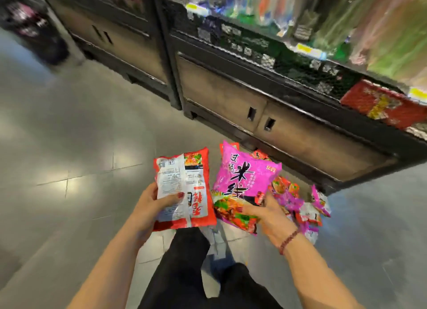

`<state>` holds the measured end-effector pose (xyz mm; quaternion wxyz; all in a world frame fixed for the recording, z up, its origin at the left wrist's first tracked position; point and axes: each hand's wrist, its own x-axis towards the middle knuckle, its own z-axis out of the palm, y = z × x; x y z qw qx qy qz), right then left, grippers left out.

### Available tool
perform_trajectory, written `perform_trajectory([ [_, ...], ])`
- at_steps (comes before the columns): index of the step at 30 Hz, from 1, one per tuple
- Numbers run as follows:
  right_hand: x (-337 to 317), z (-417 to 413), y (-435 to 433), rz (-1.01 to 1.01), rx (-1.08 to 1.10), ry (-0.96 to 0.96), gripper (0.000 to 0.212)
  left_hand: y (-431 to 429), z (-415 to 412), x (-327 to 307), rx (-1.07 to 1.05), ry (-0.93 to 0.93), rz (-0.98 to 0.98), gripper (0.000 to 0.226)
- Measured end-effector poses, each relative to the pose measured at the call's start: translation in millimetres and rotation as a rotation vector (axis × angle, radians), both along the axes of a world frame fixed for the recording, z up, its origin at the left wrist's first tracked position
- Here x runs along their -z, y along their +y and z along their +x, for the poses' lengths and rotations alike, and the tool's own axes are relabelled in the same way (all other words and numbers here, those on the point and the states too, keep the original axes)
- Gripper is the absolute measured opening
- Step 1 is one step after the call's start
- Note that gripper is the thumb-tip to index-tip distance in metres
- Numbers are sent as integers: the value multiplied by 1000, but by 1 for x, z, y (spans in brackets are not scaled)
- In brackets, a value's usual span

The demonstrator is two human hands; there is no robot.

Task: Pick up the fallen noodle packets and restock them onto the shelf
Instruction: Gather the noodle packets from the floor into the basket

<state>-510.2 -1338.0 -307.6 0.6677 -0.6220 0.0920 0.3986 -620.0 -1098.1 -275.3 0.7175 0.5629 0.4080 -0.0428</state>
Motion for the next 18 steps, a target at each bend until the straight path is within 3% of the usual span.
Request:
perform_trajectory([
  [2,-4,21,46,26,-79,7,92,37,-2,-2,-109,-19,-19,37],
  [5,-10,53,115,65,-200,49,77,90,-6,-3,-252,-63,-42,46],
  [12,-22,111,245,88,-318,-3,108,188,12,-13,-451,-158,-116,54],
  [17,-30,152,314,138,-349,15,63,245,40,-13,-596,-178,-114,46],
  [18,-29,163,328,146,-364,18,67,257,47,-12,-626,-183,-122,45],
])
